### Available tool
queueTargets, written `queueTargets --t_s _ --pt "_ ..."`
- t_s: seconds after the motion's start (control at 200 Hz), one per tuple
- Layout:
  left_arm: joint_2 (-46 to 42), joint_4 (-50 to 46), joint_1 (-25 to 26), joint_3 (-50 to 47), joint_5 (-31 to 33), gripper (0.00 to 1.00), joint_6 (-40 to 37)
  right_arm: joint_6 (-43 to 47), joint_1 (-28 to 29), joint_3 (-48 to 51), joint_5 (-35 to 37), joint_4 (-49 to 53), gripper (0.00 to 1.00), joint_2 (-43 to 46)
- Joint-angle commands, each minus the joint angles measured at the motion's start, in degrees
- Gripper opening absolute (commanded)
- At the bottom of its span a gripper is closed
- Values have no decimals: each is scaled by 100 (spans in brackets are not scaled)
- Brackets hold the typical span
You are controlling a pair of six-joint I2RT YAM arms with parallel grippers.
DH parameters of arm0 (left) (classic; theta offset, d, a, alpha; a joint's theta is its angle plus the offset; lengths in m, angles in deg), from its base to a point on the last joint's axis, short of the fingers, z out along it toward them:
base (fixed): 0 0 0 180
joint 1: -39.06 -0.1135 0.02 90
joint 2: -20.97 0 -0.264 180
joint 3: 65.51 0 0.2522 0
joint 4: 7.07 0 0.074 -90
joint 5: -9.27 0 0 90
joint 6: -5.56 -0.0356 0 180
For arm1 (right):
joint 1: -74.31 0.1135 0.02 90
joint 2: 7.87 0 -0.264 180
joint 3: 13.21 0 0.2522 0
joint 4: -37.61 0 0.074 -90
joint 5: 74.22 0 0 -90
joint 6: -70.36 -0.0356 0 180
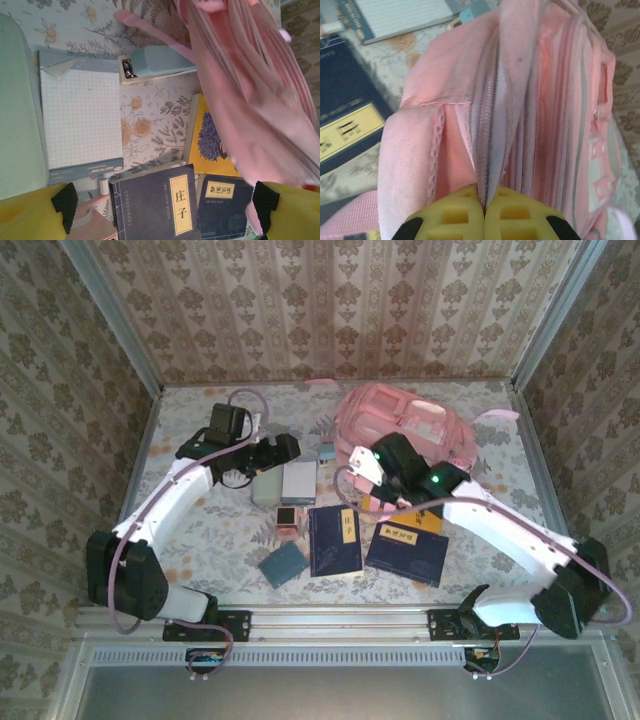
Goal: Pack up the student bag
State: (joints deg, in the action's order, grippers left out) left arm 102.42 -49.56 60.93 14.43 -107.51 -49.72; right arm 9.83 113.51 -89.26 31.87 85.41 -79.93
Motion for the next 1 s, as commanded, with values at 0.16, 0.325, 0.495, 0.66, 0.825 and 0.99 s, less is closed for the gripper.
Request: queueTargets --t_s 0.16,0.325,0.495,0.66,0.825,0.99 --pt "689 -340 388 758 -78 91 -288 -1640 53 1099 -5 67 0 1137" --pt "1091 -569 803 1293 105 88 -323 -2314 52 1619 -166 -24 5 1456" --pt "1262 -778 953 1664 443 86 -379 -2679 61 1788 -990 -672 6 1431" --pt "1208 -988 916 1942 747 86 -472 -3157 69 1484 -2112 -1797 38 809" --pt "1270 -1345 973 2412 1020 86 -746 -3683 -24 1341 -2283 -1970 55 843" --pt "1861 -1859 1618 3124 1369 87 -1155 -4945 -930 1474 -758 -1065 73 1933"
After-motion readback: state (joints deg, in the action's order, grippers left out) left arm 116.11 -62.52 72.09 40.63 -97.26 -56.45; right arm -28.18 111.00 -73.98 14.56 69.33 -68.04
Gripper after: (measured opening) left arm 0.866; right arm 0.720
